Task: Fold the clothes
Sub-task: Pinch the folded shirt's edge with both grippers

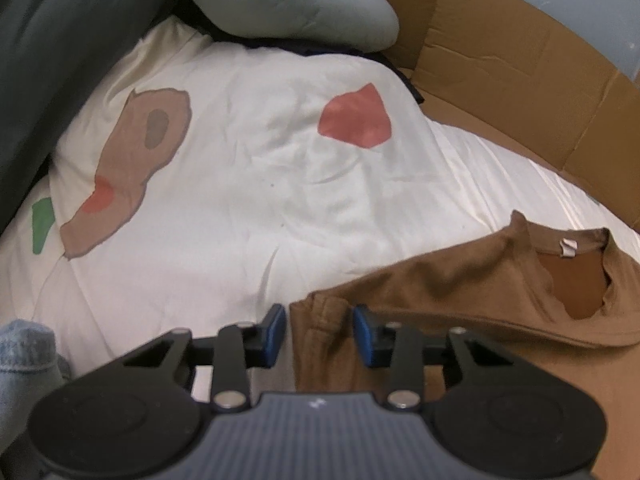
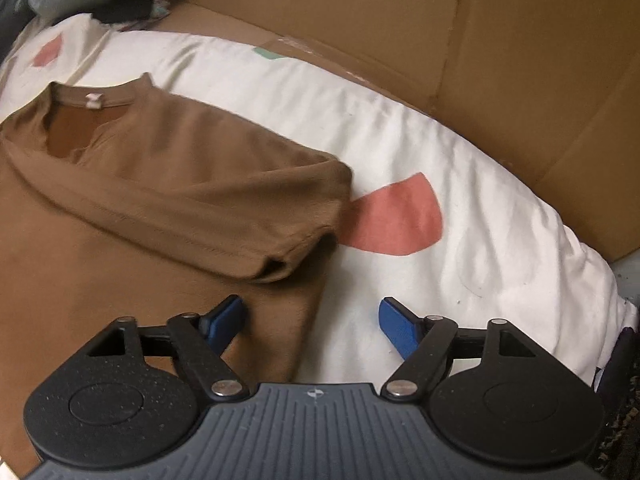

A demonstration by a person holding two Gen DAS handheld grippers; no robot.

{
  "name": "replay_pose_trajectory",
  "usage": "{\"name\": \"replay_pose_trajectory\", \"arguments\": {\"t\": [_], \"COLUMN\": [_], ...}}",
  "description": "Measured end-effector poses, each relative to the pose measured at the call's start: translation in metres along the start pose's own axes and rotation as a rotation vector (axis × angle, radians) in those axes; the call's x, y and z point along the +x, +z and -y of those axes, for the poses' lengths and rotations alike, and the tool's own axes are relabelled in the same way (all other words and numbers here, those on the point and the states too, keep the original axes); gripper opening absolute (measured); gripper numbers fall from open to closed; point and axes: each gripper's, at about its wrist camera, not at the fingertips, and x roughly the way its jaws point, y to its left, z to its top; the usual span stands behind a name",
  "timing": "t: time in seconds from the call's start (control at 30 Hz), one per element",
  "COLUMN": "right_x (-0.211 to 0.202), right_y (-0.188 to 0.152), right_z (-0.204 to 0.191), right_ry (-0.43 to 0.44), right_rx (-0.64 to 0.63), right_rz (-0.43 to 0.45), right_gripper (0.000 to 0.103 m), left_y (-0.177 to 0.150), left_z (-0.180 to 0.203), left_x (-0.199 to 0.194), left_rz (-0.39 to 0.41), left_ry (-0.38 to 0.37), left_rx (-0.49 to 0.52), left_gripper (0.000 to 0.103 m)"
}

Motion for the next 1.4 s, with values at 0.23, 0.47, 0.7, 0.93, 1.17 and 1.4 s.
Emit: {"name": "replay_pose_trajectory", "arguments": {"t": [0.23,0.47,0.7,0.93,1.17,1.4], "right_x": [0.005,-0.002,-0.001,0.004,0.0,-0.003], "right_y": [0.004,0.023,0.033,0.037,0.041,0.042], "right_z": [0.005,0.013,0.018,0.014,0.018,0.018], "right_ry": [-0.029,-0.082,-0.035,0.003,0.023,0.01], "right_rx": [0.019,0.036,0.067,0.056,0.083,0.094], "right_rz": [0.024,0.124,0.166,0.172,0.201,0.219], "right_gripper": [0.082,0.081,0.066,0.048,0.023,0.004], "left_y": [-0.002,-0.001,-0.002,-0.003,-0.004,-0.007], "left_z": [-0.006,-0.01,-0.009,-0.008,-0.006,-0.005], "left_x": [-0.004,-0.009,-0.014,-0.016,-0.016,-0.022], "left_rz": [0.01,0.03,0.04,0.04,0.05,0.071], "left_ry": [-0.011,-0.012,-0.022,-0.037,-0.042,-0.034], "left_rx": [-0.043,-0.053,-0.033,-0.021,-0.007,-0.002], "left_gripper": [0.036,0.032,0.028,0.027,0.024,0.014]}}
